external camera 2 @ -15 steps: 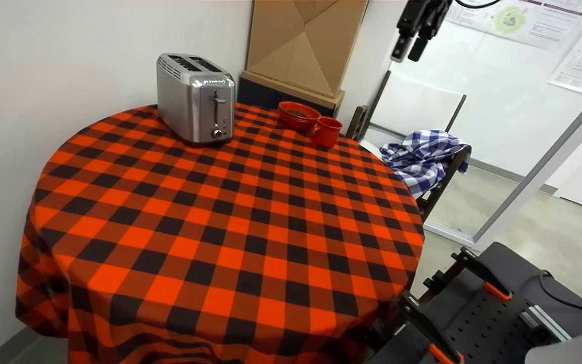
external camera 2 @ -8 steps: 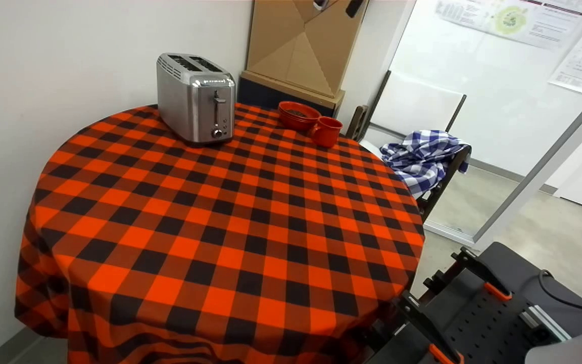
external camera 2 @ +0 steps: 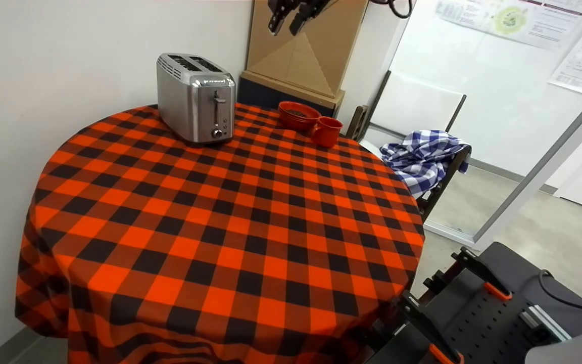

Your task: Push down the switch of the toaster

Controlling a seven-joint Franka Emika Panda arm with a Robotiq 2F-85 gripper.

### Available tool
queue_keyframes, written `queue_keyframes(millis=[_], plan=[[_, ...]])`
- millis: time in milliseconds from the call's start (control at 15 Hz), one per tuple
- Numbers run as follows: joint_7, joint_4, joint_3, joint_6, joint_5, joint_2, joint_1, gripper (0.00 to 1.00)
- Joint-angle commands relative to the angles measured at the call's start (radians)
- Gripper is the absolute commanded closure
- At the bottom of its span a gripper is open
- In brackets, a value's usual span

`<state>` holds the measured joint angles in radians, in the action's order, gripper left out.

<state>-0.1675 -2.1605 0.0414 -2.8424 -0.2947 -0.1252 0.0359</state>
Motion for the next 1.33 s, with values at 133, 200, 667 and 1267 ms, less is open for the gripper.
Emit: queue_keyframes(millis=[133, 200, 667, 1267], plan=[[-0.2, 0.134, -0.078, -0.131, -0.211, -0.173, 0.067, 0.9], [-0.23, 0.153, -0.095, -0.143, -0.237, -0.196, 0.083, 0.99], [-0.301, 0.27, -0.14, -0.138, -0.28, -0.356, 0.169, 1.0], [-0.276, 0.468, -0.135, -0.072, -0.246, -0.544, 0.19, 1.0]])
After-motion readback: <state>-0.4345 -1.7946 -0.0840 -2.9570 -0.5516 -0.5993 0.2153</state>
